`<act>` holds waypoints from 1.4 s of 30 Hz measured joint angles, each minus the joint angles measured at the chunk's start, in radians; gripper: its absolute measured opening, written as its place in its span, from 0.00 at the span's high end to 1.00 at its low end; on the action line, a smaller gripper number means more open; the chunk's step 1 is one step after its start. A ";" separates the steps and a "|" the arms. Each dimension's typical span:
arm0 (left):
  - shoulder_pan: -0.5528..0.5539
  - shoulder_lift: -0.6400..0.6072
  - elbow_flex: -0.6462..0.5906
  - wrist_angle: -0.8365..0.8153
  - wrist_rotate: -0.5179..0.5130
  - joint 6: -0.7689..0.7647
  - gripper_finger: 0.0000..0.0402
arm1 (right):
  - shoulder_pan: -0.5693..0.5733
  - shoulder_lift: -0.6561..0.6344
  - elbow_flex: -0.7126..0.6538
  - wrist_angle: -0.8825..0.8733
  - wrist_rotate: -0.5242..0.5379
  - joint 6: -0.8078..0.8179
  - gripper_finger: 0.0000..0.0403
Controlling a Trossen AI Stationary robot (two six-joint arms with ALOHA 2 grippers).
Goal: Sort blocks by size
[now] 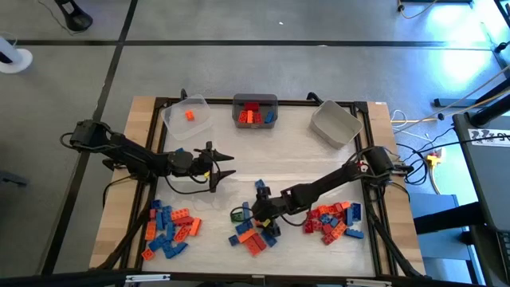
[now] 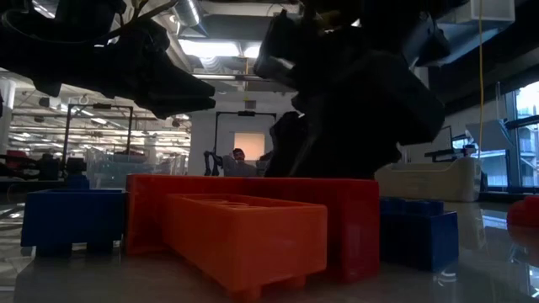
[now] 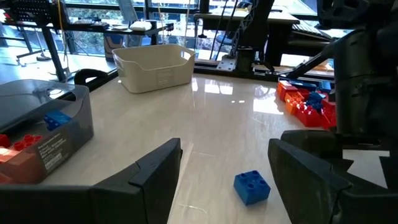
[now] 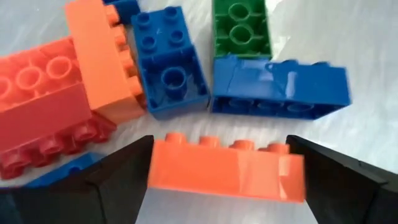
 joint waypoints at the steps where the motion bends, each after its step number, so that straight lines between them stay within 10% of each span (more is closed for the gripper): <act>1: 0.000 0.000 0.000 0.000 0.000 0.000 0.43 | 0.000 0.000 0.000 0.005 0.010 0.000 0.11; 26: 0.000 0.000 0.000 -0.002 0.000 0.000 0.43 | -0.029 -0.224 0.000 -0.143 0.234 -0.073 0.25; 35: 0.000 0.000 0.000 0.000 0.000 0.000 0.43 | -0.291 -0.438 0.001 -0.225 0.340 -0.163 0.24; 42: 0.000 0.000 0.000 0.001 0.000 0.001 0.43 | -0.587 -0.428 0.001 -0.133 0.210 -0.215 0.24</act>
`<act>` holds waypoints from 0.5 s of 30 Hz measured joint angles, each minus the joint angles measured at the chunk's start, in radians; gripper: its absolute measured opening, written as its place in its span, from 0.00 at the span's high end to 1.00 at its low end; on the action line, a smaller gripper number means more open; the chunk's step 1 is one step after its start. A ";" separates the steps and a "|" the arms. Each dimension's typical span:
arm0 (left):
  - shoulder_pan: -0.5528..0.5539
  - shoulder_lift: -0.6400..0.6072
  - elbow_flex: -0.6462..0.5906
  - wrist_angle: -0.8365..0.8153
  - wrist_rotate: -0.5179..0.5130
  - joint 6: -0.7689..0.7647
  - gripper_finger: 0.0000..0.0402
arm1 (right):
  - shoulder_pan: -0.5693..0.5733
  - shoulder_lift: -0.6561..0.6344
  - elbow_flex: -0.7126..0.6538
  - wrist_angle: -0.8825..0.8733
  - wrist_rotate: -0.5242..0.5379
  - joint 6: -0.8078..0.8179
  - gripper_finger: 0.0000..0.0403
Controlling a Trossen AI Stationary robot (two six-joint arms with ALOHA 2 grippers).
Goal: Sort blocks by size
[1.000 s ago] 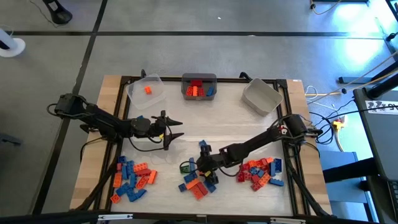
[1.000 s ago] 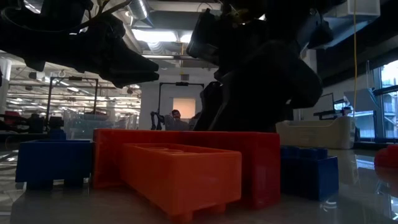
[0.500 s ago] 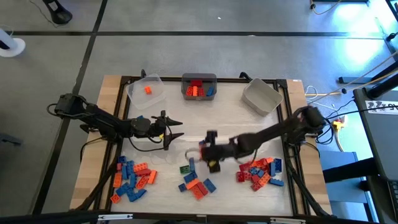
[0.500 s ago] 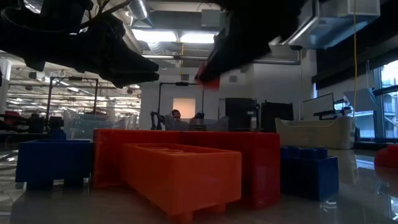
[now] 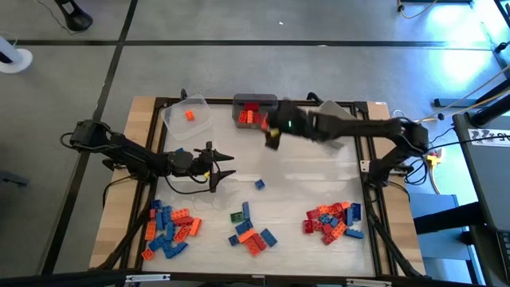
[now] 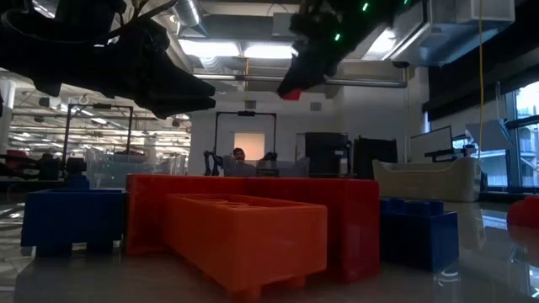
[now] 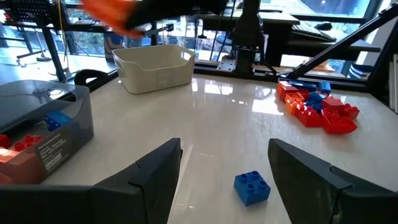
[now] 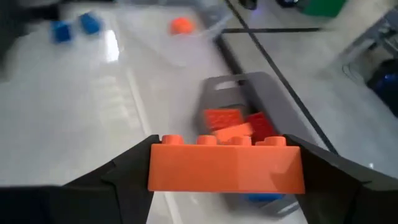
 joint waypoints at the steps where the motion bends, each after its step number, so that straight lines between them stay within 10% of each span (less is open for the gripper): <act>1: 0.000 0.000 0.000 0.001 0.000 0.001 0.43 | -0.041 0.011 0.000 0.022 -0.030 0.000 0.24; 15: 0.001 0.000 0.000 0.002 0.000 0.016 0.43 | -0.339 0.238 0.000 0.333 -0.288 0.078 0.23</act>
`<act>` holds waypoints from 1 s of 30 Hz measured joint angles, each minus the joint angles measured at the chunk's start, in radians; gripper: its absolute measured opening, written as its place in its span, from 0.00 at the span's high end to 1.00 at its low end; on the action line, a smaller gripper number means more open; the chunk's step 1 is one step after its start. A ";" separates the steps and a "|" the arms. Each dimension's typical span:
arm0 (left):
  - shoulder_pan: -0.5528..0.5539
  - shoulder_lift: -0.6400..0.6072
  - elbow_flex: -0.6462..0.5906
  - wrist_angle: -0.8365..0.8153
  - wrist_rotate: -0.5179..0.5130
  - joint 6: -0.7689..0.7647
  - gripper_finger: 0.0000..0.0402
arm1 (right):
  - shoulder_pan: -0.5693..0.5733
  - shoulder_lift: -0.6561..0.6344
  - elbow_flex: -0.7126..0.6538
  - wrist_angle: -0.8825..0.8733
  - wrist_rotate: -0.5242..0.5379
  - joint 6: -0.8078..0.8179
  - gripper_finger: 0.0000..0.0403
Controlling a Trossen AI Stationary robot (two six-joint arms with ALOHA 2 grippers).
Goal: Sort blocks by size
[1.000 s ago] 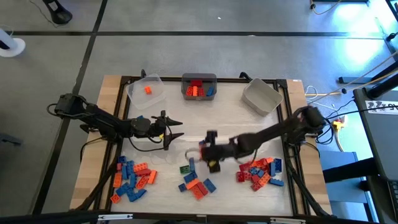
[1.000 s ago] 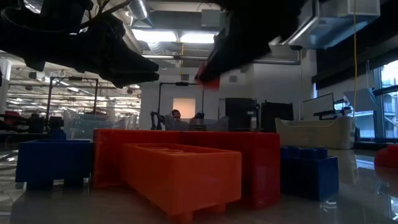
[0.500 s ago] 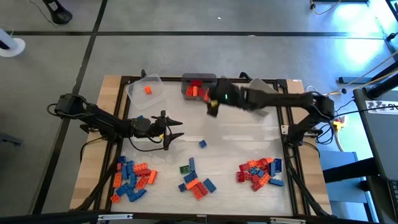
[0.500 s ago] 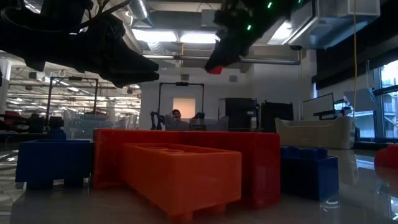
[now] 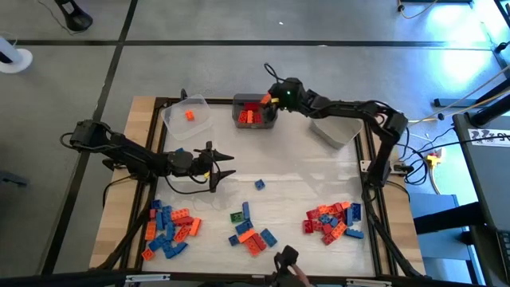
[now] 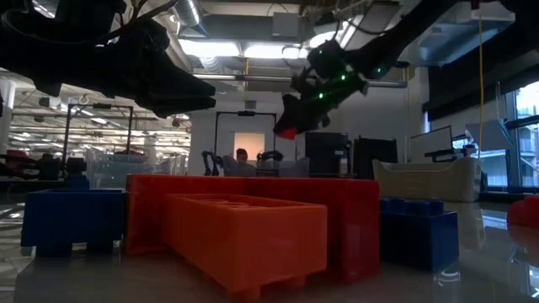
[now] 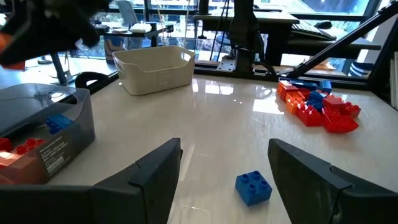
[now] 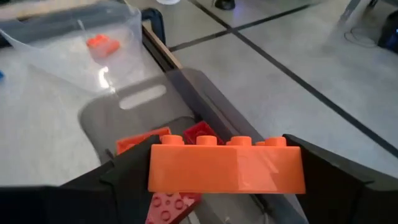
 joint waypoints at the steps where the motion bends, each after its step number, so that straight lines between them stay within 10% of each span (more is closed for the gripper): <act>1: 0.000 0.000 0.000 0.000 0.000 0.002 0.43 | 0.001 0.009 0.000 0.000 0.001 0.000 0.22; 30: 0.012 0.000 0.000 -0.001 0.000 -0.001 0.43 | 0.103 -0.044 0.000 -0.017 0.017 -0.107 0.01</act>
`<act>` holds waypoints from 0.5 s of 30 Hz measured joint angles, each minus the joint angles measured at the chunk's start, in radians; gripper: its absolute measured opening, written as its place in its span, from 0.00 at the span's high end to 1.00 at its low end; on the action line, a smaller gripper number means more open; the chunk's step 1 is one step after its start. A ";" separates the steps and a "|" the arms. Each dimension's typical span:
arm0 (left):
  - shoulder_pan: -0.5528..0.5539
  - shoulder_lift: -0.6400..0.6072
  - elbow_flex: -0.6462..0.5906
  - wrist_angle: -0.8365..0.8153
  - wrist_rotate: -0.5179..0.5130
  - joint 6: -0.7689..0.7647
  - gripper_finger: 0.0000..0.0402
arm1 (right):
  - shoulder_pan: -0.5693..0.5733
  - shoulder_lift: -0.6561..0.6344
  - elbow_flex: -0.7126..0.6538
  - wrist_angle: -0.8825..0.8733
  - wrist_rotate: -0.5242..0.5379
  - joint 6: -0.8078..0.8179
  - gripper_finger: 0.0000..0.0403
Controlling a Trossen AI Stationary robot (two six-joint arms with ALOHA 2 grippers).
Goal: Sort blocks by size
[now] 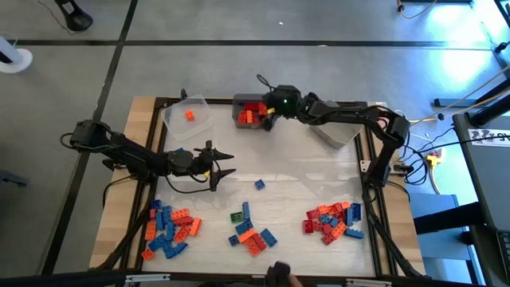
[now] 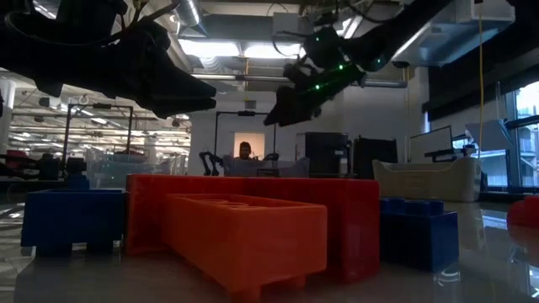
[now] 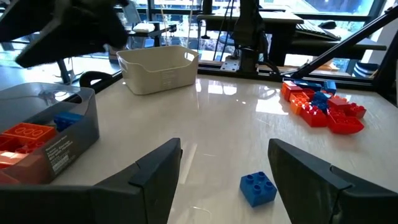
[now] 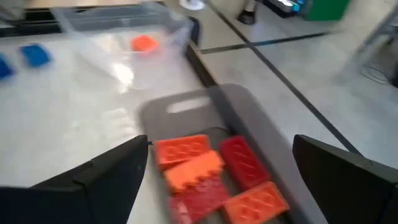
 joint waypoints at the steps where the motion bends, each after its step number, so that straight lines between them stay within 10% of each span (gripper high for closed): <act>1: 0.000 0.000 0.000 0.000 0.000 0.001 0.43 | 0.017 -0.007 0.000 -0.005 -0.007 0.000 0.02; 15: 0.000 0.000 0.000 0.000 0.000 -0.004 0.43 | 0.341 -0.049 0.000 -0.234 -0.027 -0.024 0.01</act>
